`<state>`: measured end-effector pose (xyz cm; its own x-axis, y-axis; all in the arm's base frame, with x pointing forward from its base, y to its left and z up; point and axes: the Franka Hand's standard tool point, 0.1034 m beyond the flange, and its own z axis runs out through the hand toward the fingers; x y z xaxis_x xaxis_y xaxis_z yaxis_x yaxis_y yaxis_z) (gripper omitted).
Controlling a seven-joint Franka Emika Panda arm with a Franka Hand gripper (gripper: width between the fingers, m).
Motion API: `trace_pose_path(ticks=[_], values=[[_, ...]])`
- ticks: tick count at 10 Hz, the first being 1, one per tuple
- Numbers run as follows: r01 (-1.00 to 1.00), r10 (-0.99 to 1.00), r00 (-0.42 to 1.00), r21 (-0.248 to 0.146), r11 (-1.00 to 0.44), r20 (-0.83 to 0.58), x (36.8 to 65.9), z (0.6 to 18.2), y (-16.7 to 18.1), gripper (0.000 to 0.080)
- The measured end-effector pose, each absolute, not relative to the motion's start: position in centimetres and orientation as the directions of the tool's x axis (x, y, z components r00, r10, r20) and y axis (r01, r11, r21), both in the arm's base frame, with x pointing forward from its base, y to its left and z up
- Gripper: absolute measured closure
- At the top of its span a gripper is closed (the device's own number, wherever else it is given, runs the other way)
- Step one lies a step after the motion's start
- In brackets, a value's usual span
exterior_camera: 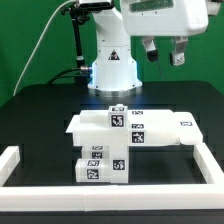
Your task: Assemble chair
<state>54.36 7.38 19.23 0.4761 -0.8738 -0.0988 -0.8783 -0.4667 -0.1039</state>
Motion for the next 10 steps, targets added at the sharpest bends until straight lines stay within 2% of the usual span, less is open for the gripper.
trace_pose_path(ticks=[1,2,3,5,6,9,10], values=[[-0.849,-0.847,0.526,-0.114,-0.516,-0.084,54.2,19.0,7.6,0.0150],[-0.808,-0.809,0.584,-0.134,-0.574,-0.061,52.2,17.9,8.9,0.0150],[-0.781,-0.781,0.621,-0.133,-0.611,-0.059,50.0,16.8,9.6,0.0150],[-0.703,-0.702,0.711,-0.093,-0.706,-0.046,47.1,14.9,11.6,0.0150],[-0.605,-0.605,0.795,-0.106,-0.789,-0.029,47.5,15.2,11.3,0.0150],[-0.420,-0.422,0.906,-0.113,-0.901,0.002,47.6,14.9,11.1,0.0150],[-0.231,-0.238,0.970,-0.121,-0.965,0.044,46.9,13.5,10.9,0.0150]])
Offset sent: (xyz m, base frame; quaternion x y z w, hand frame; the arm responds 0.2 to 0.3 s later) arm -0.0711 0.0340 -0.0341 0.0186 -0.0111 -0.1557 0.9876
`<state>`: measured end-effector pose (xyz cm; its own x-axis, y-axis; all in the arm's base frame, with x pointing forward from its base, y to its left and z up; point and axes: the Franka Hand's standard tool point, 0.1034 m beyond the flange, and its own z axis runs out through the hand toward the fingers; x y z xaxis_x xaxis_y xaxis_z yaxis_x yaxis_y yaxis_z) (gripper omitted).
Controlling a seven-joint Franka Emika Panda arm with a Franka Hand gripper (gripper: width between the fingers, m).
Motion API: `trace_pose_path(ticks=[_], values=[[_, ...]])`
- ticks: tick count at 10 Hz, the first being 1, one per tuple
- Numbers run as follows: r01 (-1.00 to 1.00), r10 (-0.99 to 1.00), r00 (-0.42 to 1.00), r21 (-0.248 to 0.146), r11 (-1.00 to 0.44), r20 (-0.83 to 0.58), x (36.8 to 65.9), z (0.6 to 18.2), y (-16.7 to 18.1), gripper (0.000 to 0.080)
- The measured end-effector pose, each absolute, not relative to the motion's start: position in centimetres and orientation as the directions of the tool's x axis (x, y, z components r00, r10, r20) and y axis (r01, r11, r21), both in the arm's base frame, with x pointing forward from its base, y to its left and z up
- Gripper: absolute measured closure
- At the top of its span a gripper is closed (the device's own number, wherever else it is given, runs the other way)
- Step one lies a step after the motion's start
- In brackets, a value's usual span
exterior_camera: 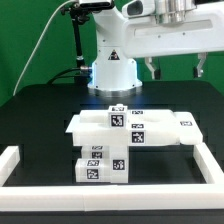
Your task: Assemble chair
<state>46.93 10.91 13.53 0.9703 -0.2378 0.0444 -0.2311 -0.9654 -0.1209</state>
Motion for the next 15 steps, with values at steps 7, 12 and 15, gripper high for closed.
trace_pose_path(ticks=[7,12,15], values=[[0.061,0.054,0.994,-0.075,-0.995,0.099,45.6,10.4,11.9,0.0150],[-0.020,-0.022,0.999,-0.035,-0.999,0.039,45.2,4.9,11.9,0.0150],[-0.016,-0.017,0.998,-0.016,-1.000,0.053,45.0,3.2,11.6,0.0150]])
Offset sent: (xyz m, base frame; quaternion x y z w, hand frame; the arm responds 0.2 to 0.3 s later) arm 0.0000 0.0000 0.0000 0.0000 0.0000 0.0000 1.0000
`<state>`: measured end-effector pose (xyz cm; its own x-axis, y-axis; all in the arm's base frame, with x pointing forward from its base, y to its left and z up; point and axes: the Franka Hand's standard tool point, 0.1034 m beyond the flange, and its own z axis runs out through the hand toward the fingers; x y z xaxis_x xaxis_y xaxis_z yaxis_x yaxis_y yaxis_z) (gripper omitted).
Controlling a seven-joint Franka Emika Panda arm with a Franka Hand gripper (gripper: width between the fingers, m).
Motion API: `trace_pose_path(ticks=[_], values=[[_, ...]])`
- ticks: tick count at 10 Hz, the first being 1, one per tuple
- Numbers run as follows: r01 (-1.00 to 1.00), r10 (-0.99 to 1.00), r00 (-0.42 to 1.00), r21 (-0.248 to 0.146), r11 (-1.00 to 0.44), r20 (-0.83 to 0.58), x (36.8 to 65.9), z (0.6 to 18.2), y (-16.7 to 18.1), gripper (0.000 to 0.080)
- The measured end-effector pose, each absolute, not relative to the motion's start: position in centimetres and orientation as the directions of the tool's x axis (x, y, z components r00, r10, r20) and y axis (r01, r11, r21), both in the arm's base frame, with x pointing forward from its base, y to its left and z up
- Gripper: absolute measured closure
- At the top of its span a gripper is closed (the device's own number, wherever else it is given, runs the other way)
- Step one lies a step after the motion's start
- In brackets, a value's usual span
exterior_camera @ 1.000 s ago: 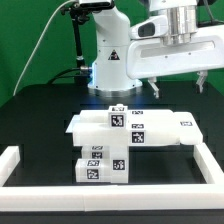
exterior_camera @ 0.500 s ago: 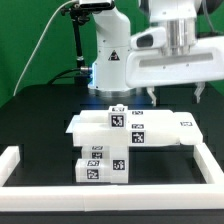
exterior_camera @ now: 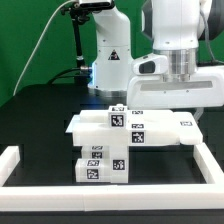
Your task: Assemble chair
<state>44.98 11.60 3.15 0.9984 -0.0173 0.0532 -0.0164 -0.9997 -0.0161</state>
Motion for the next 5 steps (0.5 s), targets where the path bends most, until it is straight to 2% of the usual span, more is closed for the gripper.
trace_pose_path(ticks=[3,4,5], values=[[-0.007,-0.005,0.990,0.013,-1.000,0.141,45.4,1.3,10.8,0.0150],[-0.005,-0.004,0.991,0.014,-1.000,0.134,45.2,1.1,10.8,0.0150],[-0.006,-0.004,0.991,0.014,-1.000,0.135,45.2,1.1,10.8,0.0240]])
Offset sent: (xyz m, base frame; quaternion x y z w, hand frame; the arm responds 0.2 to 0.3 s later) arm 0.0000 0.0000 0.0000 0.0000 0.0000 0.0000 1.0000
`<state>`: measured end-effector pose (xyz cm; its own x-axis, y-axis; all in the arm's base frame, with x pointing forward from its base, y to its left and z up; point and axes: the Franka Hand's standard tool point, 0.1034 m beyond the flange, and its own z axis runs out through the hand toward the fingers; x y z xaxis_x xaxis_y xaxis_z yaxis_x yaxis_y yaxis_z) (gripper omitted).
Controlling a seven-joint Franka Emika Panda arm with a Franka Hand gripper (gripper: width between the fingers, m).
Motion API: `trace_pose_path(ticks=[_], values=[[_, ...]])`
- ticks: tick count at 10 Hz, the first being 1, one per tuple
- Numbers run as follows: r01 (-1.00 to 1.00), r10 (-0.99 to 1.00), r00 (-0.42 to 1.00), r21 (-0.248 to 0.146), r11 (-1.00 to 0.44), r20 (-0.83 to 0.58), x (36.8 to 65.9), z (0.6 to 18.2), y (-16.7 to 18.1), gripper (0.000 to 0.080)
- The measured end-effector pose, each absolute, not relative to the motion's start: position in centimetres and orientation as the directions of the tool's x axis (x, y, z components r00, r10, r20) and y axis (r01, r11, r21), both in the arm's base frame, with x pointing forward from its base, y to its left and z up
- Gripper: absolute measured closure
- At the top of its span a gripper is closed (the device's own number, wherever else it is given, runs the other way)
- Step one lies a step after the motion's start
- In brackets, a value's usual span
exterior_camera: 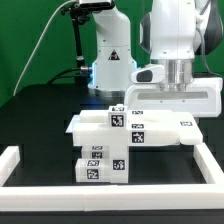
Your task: Assemble chair
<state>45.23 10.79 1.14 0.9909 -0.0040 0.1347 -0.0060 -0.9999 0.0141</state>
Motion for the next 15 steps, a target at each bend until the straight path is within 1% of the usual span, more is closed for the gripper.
trace_pose_path(ticks=[1,2,3,8,9,10,11,13,14,15], values=[[-0.006,-0.004,0.991,0.014,-1.000,0.135,45.2,1.1,10.8,0.0240],[-0.006,-0.004,0.991,0.014,-1.000,0.135,45.2,1.1,10.8,0.0441],[-0.006,-0.004,0.991,0.014,-1.000,0.136,45.2,1.1,10.8,0.0515],[-0.006,-0.004,0.991,0.014,-1.000,0.136,45.2,1.1,10.8,0.0515],[-0.002,-0.001,0.992,0.011,-1.000,0.124,45.2,1.5,11.0,0.0515],[0.021,0.020,0.997,-0.006,-1.000,0.081,45.1,3.8,11.4,0.0515],[0.038,0.036,0.997,-0.029,-0.999,0.075,45.7,7.0,10.8,0.0515],[0.060,0.056,0.997,-0.064,-0.996,0.055,46.4,12.1,8.2,0.0515],[0.071,0.066,0.996,-0.070,-0.995,0.064,47.6,14.8,6.7,0.0515],[0.074,0.068,0.994,-0.068,-0.995,0.087,49.2,16.6,5.7,0.0514]])
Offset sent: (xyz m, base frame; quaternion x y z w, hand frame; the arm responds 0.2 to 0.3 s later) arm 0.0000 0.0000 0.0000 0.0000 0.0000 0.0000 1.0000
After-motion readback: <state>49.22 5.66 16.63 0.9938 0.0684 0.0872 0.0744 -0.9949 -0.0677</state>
